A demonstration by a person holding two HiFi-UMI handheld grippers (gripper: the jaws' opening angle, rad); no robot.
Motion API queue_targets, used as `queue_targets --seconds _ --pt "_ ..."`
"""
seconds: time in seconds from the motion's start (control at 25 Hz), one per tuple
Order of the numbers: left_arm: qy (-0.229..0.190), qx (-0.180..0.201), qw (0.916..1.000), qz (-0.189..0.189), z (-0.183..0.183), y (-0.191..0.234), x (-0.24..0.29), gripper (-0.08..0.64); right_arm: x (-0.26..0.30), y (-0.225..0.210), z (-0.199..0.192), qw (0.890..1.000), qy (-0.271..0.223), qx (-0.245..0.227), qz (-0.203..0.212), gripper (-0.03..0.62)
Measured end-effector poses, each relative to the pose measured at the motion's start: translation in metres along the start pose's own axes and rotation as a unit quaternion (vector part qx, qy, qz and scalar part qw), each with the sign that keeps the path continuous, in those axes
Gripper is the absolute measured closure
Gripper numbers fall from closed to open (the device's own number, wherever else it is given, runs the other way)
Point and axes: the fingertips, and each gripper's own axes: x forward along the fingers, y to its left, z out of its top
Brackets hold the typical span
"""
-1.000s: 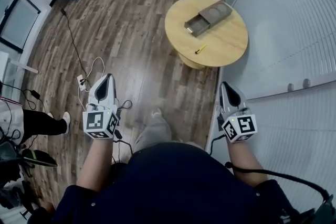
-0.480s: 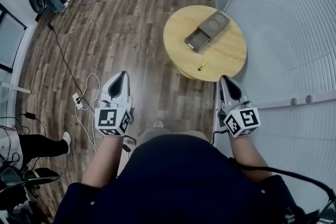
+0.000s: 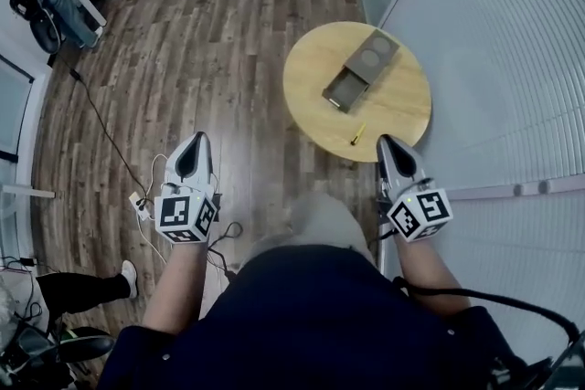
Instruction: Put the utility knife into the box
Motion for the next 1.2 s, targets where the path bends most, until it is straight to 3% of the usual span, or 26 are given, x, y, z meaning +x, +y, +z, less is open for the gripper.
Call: queue_targets --seconds 0.2,0.4,0.72,1.0,1.2 --pt "-0.004 -0.011 0.9999 -0.003 0.007 0.016 0.033 0.557 0.036 -0.024 0.002 1.0 0.013 0.006 -0.018 0.586" --pt "0.014 0.001 0.9999 0.003 0.007 0.043 0.066 0.557 0.098 -0.044 0.004 1.0 0.015 0.011 -0.016 0.586" --pt "0.022 0.024 0.9994 -0.008 0.049 0.057 0.149 0.557 0.18 -0.079 0.029 0.999 0.019 0.026 -0.009 0.586" --pt "0.015 0.057 0.9971 -0.047 0.064 0.033 0.226 0.557 0.226 -0.127 0.031 0.999 0.0 0.03 -0.023 0.585" --pt "0.009 0.078 0.9933 -0.084 0.064 0.002 0.281 0.557 0.223 -0.164 0.022 0.998 -0.023 0.029 -0.045 0.586"
